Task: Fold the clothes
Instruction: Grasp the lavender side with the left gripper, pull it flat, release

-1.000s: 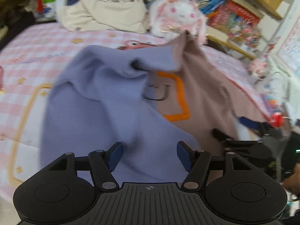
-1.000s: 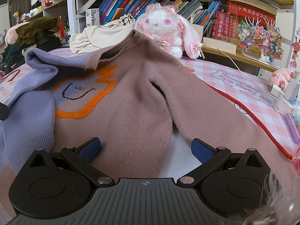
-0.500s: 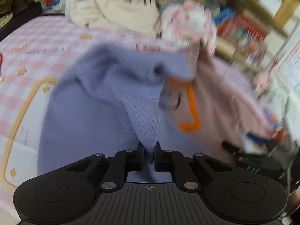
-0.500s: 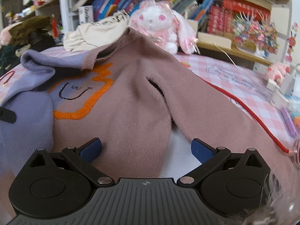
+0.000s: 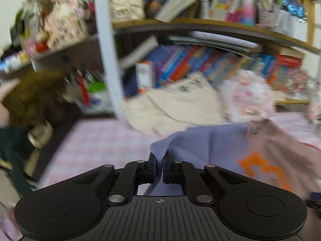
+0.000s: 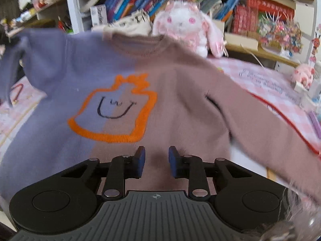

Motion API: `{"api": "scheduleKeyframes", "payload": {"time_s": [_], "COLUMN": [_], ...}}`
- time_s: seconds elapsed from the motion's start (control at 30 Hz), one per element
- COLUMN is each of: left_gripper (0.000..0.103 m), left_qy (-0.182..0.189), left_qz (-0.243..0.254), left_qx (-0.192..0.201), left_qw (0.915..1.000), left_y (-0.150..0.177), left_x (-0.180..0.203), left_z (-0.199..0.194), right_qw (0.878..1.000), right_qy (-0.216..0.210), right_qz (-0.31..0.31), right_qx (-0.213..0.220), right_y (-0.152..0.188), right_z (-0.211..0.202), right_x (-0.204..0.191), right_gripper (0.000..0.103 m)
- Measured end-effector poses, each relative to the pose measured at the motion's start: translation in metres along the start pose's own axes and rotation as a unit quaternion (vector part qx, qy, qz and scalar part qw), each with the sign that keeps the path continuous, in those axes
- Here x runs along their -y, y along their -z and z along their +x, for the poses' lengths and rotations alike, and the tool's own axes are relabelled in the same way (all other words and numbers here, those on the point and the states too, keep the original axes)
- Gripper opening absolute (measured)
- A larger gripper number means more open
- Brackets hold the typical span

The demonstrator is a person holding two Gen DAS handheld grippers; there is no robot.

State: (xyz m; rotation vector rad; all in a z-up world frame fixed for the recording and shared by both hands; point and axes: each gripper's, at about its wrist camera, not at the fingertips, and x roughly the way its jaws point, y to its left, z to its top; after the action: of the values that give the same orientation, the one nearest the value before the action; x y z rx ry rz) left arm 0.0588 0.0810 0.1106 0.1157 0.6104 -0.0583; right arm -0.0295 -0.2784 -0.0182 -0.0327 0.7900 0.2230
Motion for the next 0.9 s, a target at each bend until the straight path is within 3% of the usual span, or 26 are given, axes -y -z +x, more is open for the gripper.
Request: {"api": "scheduleKeyframes", "payload": {"time_s": [0.07, 0.33, 0.43, 0.67, 0.73, 0.9], "left_gripper": [0.004, 0.004, 0.004, 0.003, 0.013, 0.024], "left_qy": [-0.018, -0.019, -0.020, -0.068, -0.082, -0.140], "left_qz": [0.006, 0.026, -0.003, 0.037, 0.049, 0.048], "left_qx": [-0.003, -0.046, -0.054, -0.085, -0.093, -0.098], "left_qw": [0.9998, 0.9984, 0.9983, 0.9934, 0.9910, 0.9841], "left_y": [-0.017, -0.036, -0.036, -0.023, -0.019, -0.013], "left_x": [-0.024, -0.067, -0.086, -0.108, -0.115, -0.130], "left_z": [0.018, 0.096, 0.109, 0.131, 0.137, 0.143], "right_qw": [1.000, 0.997, 0.997, 0.995, 0.995, 0.994], "right_qy": [0.016, 0.060, 0.071, 0.087, 0.092, 0.101], "right_qz": [0.004, 0.026, 0.022, 0.015, 0.013, 0.010], "right_qx": [-0.014, -0.033, -0.037, -0.044, -0.045, -0.051], "right_y": [0.001, -0.010, -0.014, -0.020, -0.021, -0.024], "right_z": [0.006, 0.015, 0.018, 0.025, 0.027, 0.030], "right_x": [-0.007, -0.034, -0.048, -0.071, -0.075, -0.078], "right_gripper": [0.024, 0.024, 0.024, 0.024, 0.024, 0.024]}}
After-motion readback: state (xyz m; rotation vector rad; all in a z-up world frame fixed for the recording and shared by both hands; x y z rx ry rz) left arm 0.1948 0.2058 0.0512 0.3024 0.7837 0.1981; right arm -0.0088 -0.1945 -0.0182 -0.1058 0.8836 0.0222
